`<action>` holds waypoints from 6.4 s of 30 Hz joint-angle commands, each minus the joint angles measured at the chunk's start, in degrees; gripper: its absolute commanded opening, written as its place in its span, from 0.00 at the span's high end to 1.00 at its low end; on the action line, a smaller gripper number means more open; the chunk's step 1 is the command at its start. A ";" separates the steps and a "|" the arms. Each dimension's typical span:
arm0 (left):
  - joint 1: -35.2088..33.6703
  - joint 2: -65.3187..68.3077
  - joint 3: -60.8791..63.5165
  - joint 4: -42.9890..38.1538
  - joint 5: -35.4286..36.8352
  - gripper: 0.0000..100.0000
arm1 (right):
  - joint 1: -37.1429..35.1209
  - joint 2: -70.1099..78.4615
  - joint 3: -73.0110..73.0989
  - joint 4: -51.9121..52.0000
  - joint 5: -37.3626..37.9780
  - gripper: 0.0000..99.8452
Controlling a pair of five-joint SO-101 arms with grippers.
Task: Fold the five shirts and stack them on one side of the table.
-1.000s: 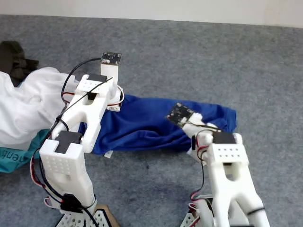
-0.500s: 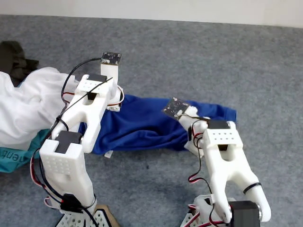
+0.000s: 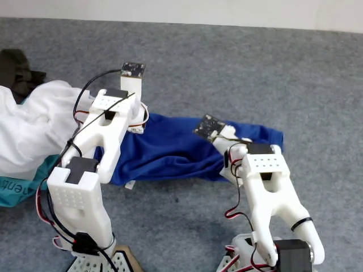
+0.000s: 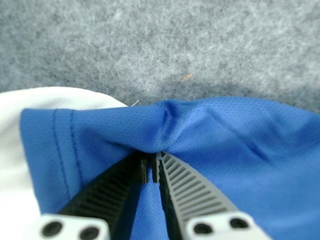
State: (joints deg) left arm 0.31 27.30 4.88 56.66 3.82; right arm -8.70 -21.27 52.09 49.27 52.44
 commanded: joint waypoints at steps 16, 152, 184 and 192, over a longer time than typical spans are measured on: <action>-1.36 0.48 -1.45 -1.49 0.35 0.94 | 0.04 -0.40 -11.65 -1.01 -4.57 1.00; 21.67 -27.91 -1.63 12.04 0.70 0.94 | 12.44 -44.79 28.88 -2.95 -31.21 0.99; 41.89 17.54 -66.95 28.84 13.54 0.94 | 45.93 -44.88 29.32 -9.89 -52.04 0.99; 46.81 23.87 -81.36 28.57 13.89 0.94 | 46.81 -44.88 29.41 -9.89 -52.04 0.99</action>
State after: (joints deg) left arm 44.26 51.47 -70.20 85.32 17.36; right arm 37.71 -65.41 81.63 40.04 1.01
